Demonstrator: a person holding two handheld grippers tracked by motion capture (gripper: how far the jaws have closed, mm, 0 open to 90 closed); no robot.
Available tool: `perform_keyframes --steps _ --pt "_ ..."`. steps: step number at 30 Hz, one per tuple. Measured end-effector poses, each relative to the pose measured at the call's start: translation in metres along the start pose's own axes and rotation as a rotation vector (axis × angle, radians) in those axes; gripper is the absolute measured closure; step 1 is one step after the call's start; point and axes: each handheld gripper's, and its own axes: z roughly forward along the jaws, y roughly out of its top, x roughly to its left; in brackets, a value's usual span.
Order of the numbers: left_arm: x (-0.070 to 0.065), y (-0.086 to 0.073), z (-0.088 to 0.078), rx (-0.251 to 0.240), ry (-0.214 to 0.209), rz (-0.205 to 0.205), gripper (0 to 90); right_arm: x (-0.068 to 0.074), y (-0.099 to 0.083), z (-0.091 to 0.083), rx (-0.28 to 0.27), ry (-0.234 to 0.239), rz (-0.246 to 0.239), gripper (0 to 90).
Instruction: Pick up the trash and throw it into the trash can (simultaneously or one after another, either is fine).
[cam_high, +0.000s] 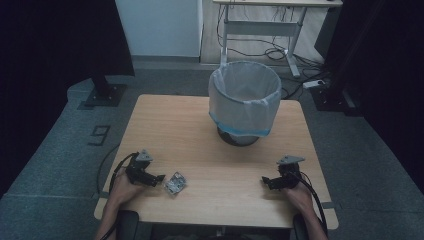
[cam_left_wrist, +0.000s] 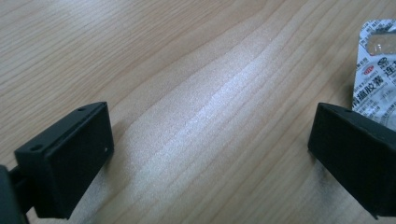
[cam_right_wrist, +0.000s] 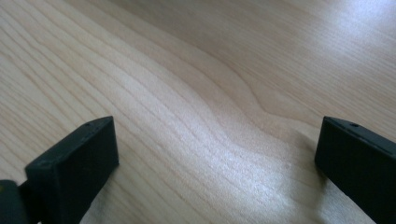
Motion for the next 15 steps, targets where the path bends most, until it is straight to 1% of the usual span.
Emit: perform_keyframes --steps 2,6,9,13,15 --pt "0.0 0.0 -0.002 -0.006 -0.007 -0.006 0.6 -0.001 0.0 0.0 -0.002 -0.004 0.007 0.0" --pt "-0.002 0.003 -0.009 -0.039 -0.018 -0.011 0.6 -0.001 0.0 0.0 0.003 -0.004 0.005 0.0" --pt "-0.006 0.006 -0.015 -0.062 -0.038 -0.014 0.7 -0.001 0.0 0.0 0.003 -0.005 0.005 0.0" --pt "-0.015 0.008 -0.021 -0.07 -0.073 -0.017 2.1 -0.001 0.0 0.0 0.003 -0.005 0.006 0.0" --pt "-0.022 0.009 -0.022 -0.066 -0.075 -0.008 2.4 -0.001 0.0 0.0 0.003 -0.005 0.006 0.0"
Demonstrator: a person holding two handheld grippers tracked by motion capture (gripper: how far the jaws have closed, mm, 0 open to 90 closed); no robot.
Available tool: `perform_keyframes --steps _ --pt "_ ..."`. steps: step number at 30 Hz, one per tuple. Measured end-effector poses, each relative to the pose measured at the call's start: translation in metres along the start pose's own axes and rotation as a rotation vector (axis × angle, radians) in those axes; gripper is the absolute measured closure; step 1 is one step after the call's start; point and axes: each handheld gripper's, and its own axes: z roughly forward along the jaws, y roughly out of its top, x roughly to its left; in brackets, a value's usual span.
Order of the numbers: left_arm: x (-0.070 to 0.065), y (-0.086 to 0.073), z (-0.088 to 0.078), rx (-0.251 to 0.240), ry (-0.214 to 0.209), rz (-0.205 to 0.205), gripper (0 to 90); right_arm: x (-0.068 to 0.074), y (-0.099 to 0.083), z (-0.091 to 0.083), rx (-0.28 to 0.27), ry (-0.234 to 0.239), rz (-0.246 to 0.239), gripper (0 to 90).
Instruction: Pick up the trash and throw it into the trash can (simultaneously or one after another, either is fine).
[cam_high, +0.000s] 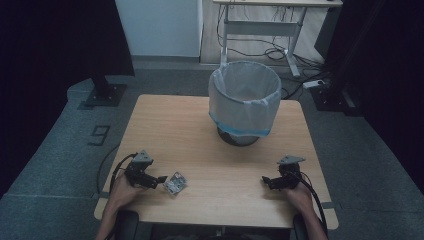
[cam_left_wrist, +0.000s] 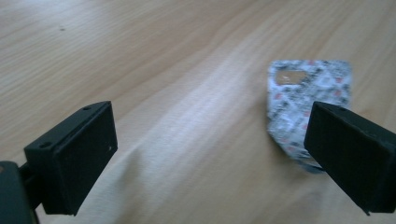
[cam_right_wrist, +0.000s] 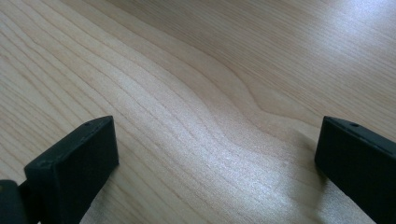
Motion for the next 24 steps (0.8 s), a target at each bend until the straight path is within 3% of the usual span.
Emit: perform_keyframes --steps 6,15,18,24 --pt "-0.019 0.003 0.0 0.003 -0.016 0.023 1.9 0.0 0.0 0.0 0.0 0.0 0.0 0.0" --pt "-0.043 0.004 0.012 0.064 -0.034 0.056 0.0 0.0 0.0 0.0 -0.001 0.0 0.0 0.0" --pt "-0.048 0.001 0.016 0.062 -0.026 0.065 0.0 0.0 0.0 0.0 0.0 0.001 0.0 0.0" --pt "-0.05 -0.002 0.027 0.114 0.006 0.095 1.8 0.0 0.0 0.0 0.0 0.002 -0.001 0.0"
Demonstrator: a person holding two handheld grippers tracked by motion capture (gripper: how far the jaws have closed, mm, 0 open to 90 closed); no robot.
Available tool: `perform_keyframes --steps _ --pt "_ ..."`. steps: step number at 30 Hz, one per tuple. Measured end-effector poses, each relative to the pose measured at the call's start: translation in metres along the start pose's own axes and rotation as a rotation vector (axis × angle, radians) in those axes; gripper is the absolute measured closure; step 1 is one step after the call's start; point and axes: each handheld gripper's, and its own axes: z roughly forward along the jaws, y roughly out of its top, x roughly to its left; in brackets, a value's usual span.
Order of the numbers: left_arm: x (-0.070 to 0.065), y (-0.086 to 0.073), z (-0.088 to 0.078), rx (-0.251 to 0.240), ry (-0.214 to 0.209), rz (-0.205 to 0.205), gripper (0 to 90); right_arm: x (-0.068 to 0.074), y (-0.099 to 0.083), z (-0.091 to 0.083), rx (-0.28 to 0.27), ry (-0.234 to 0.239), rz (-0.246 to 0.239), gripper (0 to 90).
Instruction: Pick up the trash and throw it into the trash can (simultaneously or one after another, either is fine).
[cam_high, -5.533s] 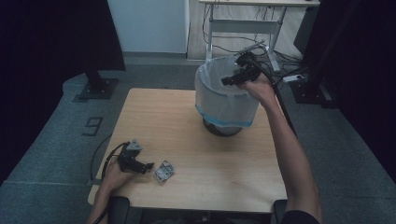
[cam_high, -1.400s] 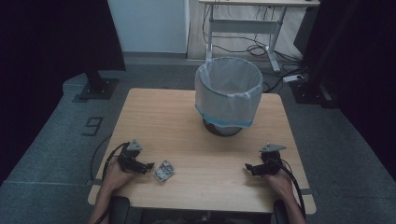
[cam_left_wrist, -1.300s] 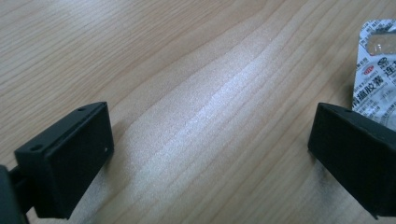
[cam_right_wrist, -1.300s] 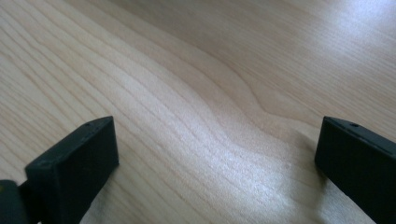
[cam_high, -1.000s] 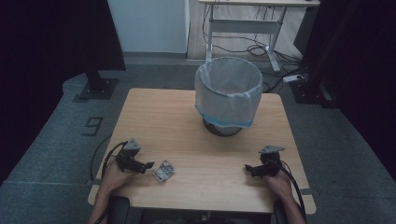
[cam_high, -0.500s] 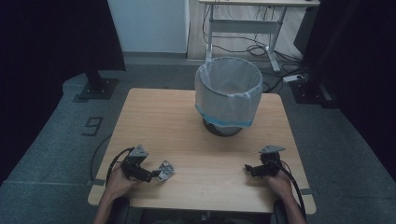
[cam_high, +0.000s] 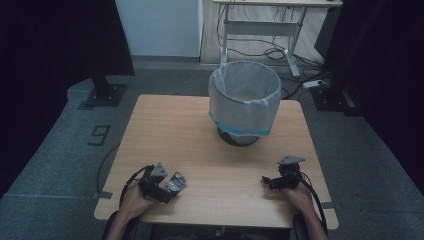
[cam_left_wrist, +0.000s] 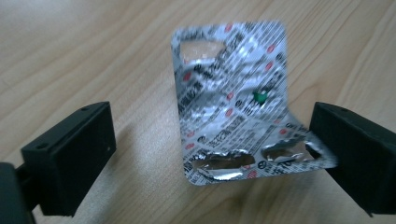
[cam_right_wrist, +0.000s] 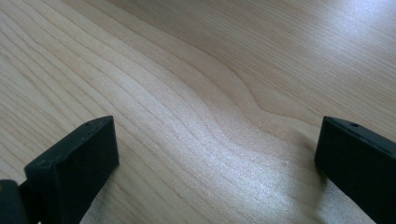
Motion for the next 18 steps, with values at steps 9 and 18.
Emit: perform_keyframes --steps 9,18 --pt "0.0035 0.0039 0.001 -0.039 -0.005 0.018 28.5 0.0 0.0 0.0 0.0 0.0 0.0 0.0" --pt "0.0076 0.0101 0.0004 -0.065 -0.019 0.011 33.7 0.0001 0.0 0.0 0.0 0.001 0.001 0.0"
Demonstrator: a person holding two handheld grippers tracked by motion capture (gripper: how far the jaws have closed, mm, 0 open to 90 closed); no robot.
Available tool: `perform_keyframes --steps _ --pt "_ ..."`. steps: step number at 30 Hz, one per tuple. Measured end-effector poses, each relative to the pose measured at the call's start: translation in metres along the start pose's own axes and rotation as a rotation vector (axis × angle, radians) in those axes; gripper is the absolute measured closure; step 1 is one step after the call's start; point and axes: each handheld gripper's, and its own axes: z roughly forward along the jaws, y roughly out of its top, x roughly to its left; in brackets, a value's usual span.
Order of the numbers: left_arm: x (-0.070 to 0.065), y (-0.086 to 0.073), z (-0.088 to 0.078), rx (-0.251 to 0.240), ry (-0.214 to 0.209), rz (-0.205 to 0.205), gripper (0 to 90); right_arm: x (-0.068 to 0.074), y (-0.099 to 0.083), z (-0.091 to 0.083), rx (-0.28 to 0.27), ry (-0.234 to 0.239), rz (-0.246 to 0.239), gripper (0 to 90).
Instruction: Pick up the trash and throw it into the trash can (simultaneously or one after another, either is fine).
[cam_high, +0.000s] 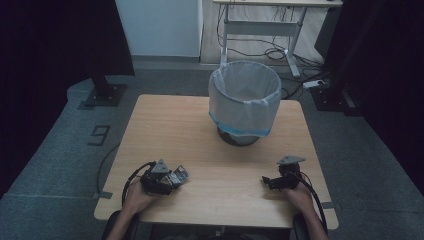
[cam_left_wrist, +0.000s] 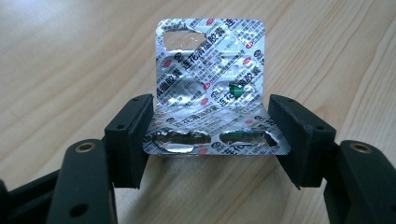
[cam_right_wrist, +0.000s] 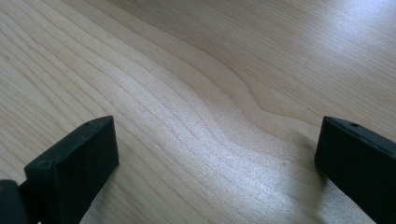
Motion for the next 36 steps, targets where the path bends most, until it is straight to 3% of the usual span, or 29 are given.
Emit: perform_keyframes --steps 4,18,36 --pt "0.001 0.006 -0.007 -0.035 -0.009 -0.013 33.7 0.0 0.0 0.0 0.0 -0.002 -0.002 0.0" --pt "0.011 0.029 -0.023 -0.06 0.006 -0.009 33.7 0.0 0.0 0.0 0.0 -0.001 -0.002 0.0" --pt "0.026 0.069 -0.048 -0.101 -0.016 -0.033 33.7 0.0 0.0 0.0 0.001 -0.001 0.001 0.0"
